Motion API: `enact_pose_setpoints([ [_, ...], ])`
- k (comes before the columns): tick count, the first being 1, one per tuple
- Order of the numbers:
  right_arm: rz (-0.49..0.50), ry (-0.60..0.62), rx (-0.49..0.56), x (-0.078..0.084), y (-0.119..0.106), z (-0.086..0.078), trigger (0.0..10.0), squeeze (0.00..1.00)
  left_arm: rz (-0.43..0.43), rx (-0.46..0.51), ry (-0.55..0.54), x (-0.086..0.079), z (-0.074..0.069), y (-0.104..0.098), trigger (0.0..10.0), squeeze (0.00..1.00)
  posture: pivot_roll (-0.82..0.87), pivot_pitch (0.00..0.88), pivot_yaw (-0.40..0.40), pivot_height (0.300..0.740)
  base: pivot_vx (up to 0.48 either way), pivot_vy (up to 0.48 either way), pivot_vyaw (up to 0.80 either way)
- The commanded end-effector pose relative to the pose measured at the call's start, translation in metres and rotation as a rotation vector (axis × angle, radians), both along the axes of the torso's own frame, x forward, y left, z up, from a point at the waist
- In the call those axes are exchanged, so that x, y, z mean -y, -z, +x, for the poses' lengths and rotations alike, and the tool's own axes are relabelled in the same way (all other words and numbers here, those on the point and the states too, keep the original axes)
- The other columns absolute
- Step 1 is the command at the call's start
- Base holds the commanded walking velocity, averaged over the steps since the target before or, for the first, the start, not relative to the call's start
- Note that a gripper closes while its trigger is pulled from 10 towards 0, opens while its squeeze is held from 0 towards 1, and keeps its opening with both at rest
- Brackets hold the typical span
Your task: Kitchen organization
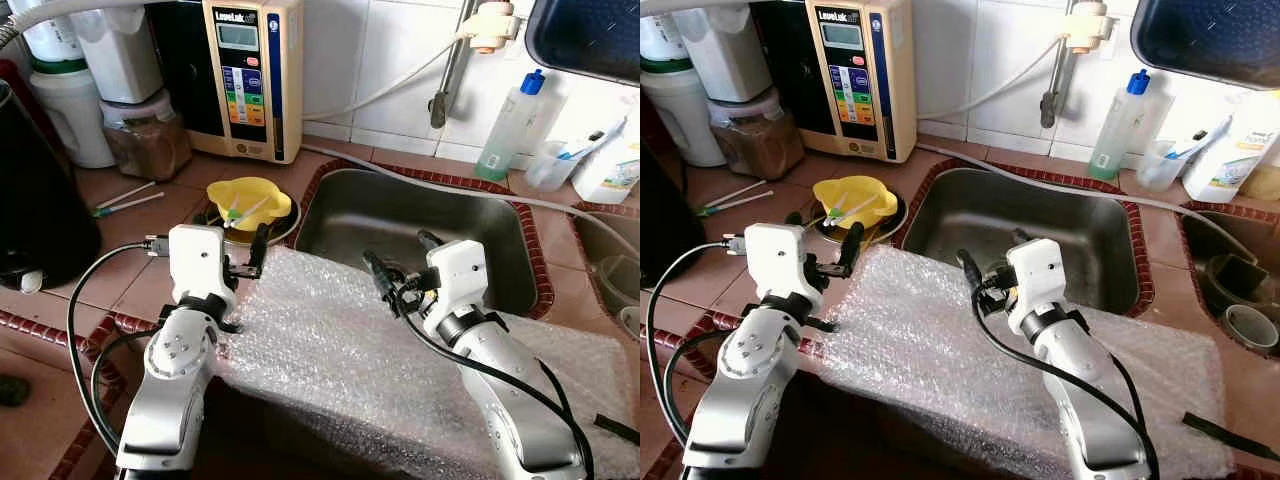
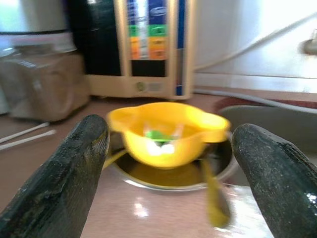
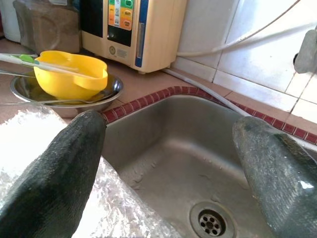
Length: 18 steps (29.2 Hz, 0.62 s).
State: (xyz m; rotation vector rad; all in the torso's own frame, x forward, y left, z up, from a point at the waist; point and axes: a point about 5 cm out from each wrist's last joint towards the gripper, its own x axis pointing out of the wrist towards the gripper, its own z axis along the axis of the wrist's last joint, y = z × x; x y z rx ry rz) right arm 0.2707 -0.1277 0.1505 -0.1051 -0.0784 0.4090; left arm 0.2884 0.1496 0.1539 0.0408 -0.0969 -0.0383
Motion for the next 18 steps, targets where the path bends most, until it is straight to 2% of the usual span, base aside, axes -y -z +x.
enact_pose_setpoints([
  [1,-0.012,-0.010,0.009,0.000,-0.002,-0.001,10.0,0.00,0.008,-0.004,-0.036,-0.005,0.003,0.000,10.0,0.00,0.06,0.000,-0.020,0.740,0.000,0.000,0.00],
  [7,-0.048,-0.001,0.023,0.005,0.001,-0.007,10.0,0.00,0.011,-0.054,-0.059,-0.010,0.000,0.009,10.0,0.00,0.06,0.000,-0.014,0.740,0.000,0.000,0.00],
  [11,-0.050,0.041,0.010,0.022,0.005,-0.016,10.0,0.00,0.027,-0.110,0.004,-0.008,-0.010,0.021,10.0,0.00,0.06,0.000,-0.006,0.740,0.000,0.000,0.00],
  [14,-0.055,0.073,-0.001,0.034,0.006,-0.020,10.0,0.00,0.033,-0.129,0.013,-0.011,-0.017,0.025,10.0,0.00,0.06,0.000,0.001,0.740,0.000,0.000,0.00],
  [18,-0.056,0.087,-0.009,0.038,0.009,-0.023,10.0,0.00,0.051,-0.166,0.021,-0.014,-0.025,0.034,10.0,0.00,0.06,0.000,0.005,0.740,0.000,0.000,0.00],
])
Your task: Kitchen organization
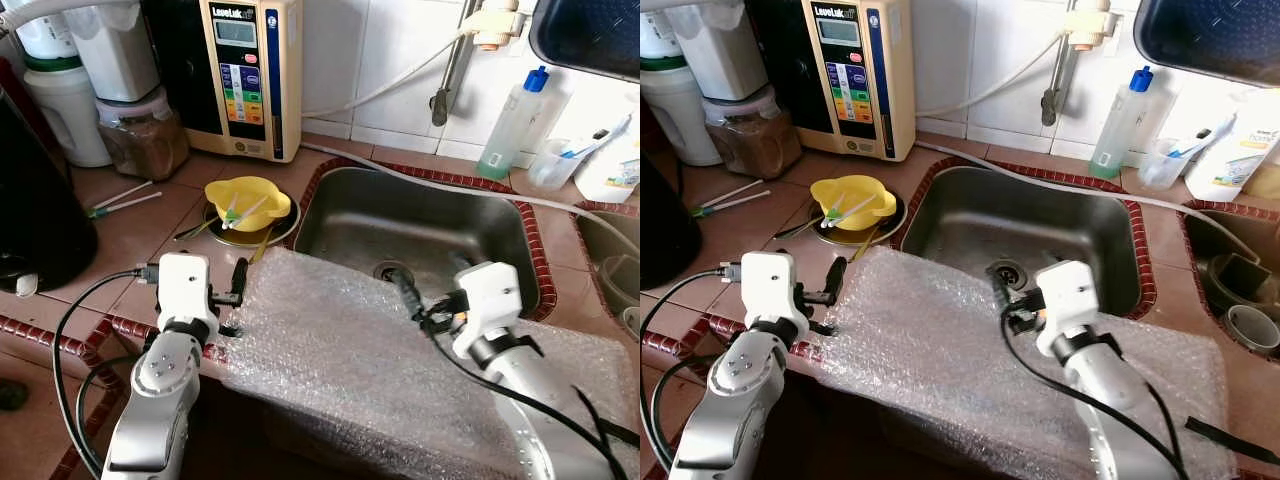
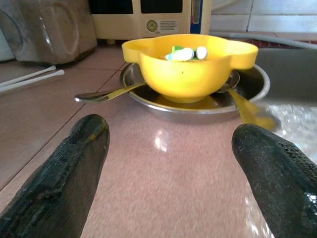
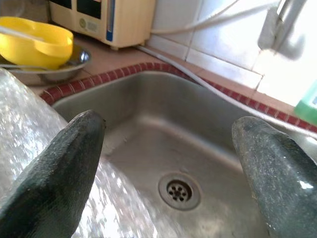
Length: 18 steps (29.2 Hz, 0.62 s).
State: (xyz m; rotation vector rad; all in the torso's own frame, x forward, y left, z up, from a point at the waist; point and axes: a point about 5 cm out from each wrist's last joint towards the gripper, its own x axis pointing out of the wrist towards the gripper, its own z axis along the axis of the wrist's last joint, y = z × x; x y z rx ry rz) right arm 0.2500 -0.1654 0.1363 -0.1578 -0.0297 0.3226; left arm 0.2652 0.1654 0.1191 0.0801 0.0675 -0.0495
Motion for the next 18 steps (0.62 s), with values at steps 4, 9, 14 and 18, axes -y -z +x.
enact_pose_setpoints([
  [4,0.004,-0.011,0.029,-0.004,-0.005,0.000,10.0,0.00,0.014,0.002,0.037,0.003,-0.003,0.000,10.0,0.00,0.06,0.000,0.003,0.740,0.000,0.000,0.00],
  [9,0.014,-0.030,0.048,-0.012,-0.010,0.004,10.0,0.00,0.031,0.086,0.040,0.007,0.007,-0.014,10.0,0.00,0.07,0.000,-0.003,0.740,0.000,0.000,0.00],
  [14,0.029,-0.056,0.068,-0.022,-0.015,0.011,10.0,0.00,0.035,0.135,0.028,0.010,0.028,-0.024,10.0,0.00,0.06,0.000,-0.005,0.740,0.000,0.000,0.00],
  [18,0.000,-0.172,0.078,-0.037,-0.018,0.007,10.0,0.00,0.021,0.136,0.001,0.011,0.039,-0.017,10.0,0.00,0.04,0.000,0.004,0.740,0.000,0.000,0.00],
])
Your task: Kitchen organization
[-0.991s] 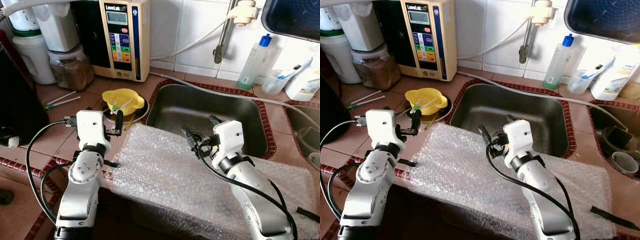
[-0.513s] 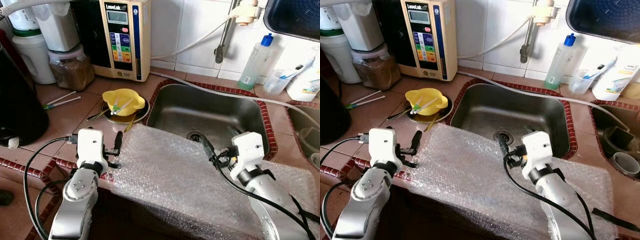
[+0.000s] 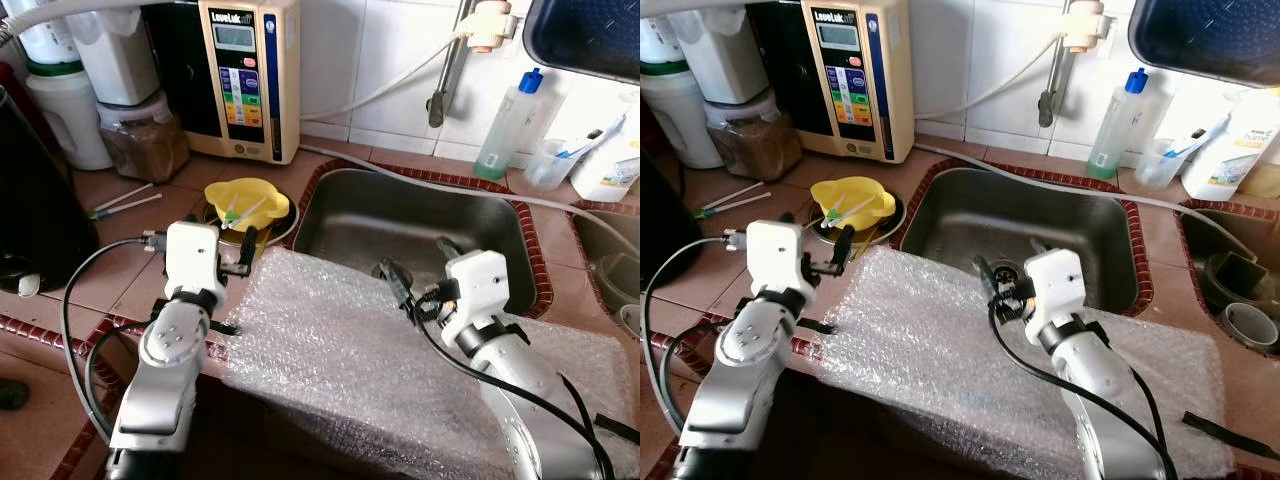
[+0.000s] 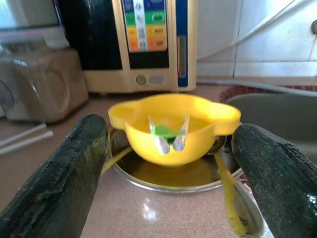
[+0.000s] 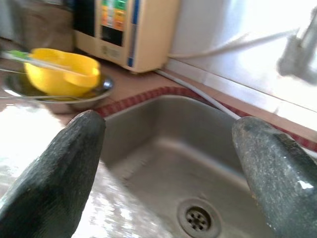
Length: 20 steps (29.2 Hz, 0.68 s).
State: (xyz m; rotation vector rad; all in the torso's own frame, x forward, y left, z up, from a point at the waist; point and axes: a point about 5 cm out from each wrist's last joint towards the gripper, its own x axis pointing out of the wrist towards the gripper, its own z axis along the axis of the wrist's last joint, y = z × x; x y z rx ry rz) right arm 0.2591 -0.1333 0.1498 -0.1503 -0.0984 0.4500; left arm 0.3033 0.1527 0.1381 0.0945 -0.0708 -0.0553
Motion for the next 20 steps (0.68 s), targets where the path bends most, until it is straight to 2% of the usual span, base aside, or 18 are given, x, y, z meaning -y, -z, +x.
enact_pose_setpoints([
  [1,-0.021,-0.054,0.025,-0.008,-0.005,-0.004,10.0,0.00,0.009,0.002,-0.013,-0.001,0.003,0.003,10.0,0.00,0.04,0.000,0.004,0.740,0.000,0.000,0.00],
  [2,-0.019,-0.061,0.023,-0.009,-0.006,-0.005,10.0,0.00,0.005,0.005,-0.015,-0.001,0.006,0.002,10.0,0.00,0.04,0.000,0.003,0.740,0.000,0.000,0.00],
  [3,-0.017,-0.077,0.020,-0.013,-0.006,-0.008,10.0,0.00,-0.015,0.016,-0.018,0.000,0.015,0.001,10.0,0.00,0.03,0.000,0.004,0.740,0.000,0.000,0.00],
  [12,-0.025,-0.075,0.019,-0.013,-0.007,-0.008,10.0,0.00,-0.073,0.056,-0.038,0.003,0.036,-0.003,10.0,0.00,0.01,0.000,0.006,0.740,0.000,0.000,0.00],
  [17,-0.022,-0.084,0.011,-0.013,-0.007,-0.009,10.0,0.00,-0.106,0.034,-0.034,0.009,0.040,0.000,10.0,0.00,-0.01,0.000,0.009,0.740,0.000,0.000,0.00],
  [19,0.010,-0.128,-0.007,-0.017,-0.008,-0.012,10.0,0.00,-0.109,0.027,-0.020,0.011,0.040,0.003,10.0,0.00,-0.01,0.000,0.008,0.740,0.000,0.000,0.00],
  [20,0.042,-0.196,-0.024,-0.022,-0.010,-0.017,10.0,0.00,-0.115,0.028,-0.017,0.012,0.040,0.006,10.0,0.00,-0.01,0.000,0.009,0.740,0.000,0.000,0.00],
])
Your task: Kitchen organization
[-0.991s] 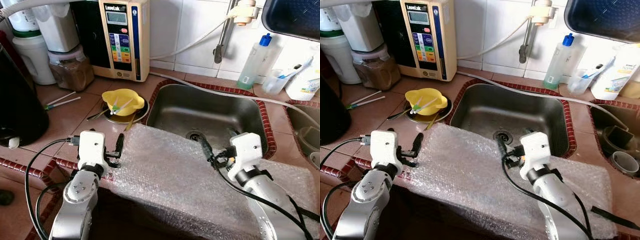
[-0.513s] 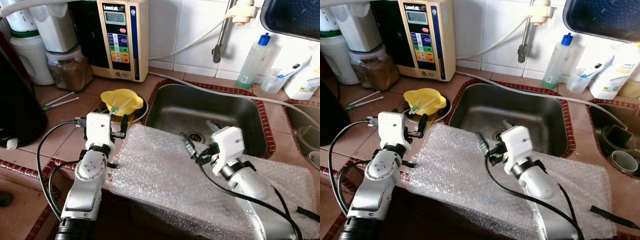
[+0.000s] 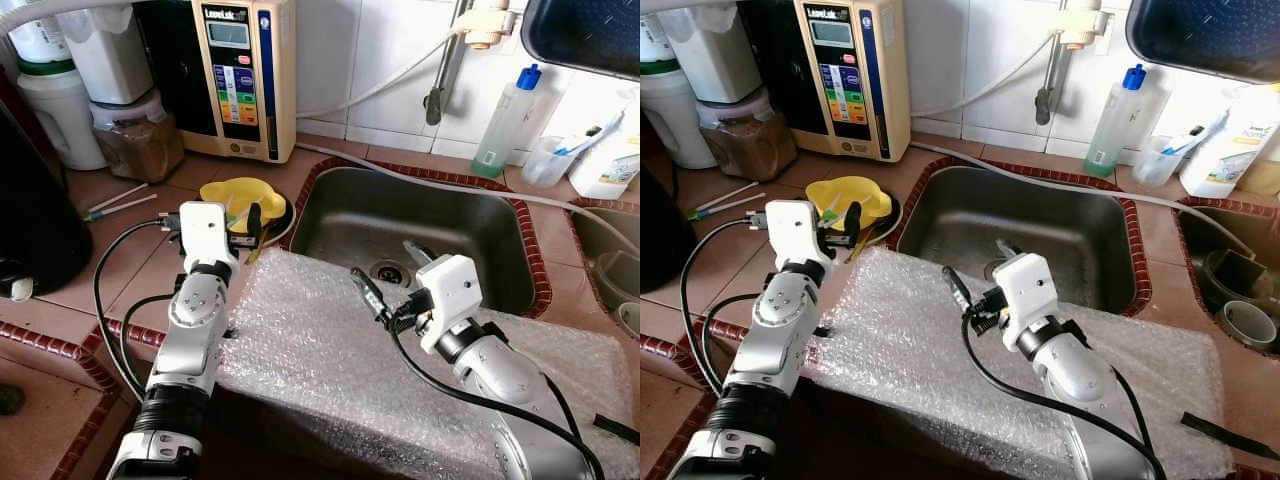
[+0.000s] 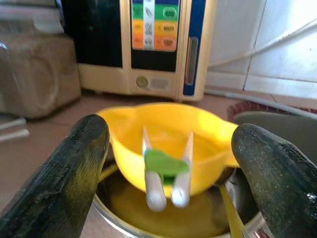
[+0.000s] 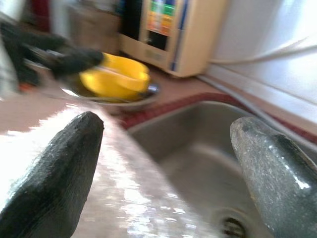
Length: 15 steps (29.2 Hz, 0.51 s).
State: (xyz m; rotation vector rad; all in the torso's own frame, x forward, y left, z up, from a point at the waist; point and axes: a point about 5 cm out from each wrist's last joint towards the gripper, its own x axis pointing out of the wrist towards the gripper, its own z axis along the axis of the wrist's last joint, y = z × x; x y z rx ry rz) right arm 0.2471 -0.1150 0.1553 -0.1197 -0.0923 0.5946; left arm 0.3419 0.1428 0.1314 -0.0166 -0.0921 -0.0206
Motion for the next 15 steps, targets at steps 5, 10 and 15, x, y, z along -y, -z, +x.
enact_pose_setpoints([
  [5,0.076,-0.093,-0.039,-0.0031,-0.0064,-0.0103,10.0,0.00,-0.011,0.006,0.015,0.0036,0.0022,0.0019,9.2,0.00,-0.02,0.000,0.007,0.740,0.000,0.000,0.00],
  [10,0.072,-0.092,-0.039,-0.0009,-0.0075,-0.0113,10.0,0.00,-0.022,0.005,0.027,0.0049,0.0019,0.0048,0.0,0.00,-0.02,0.000,0.004,0.740,0.000,0.000,0.00],
  [15,0.081,-0.106,-0.048,-0.0008,-0.0095,-0.0118,10.0,0.00,-0.027,0.012,0.030,0.0049,0.0018,0.0058,0.0,0.00,-0.02,0.000,0.002,0.740,0.000,0.000,0.00],
])
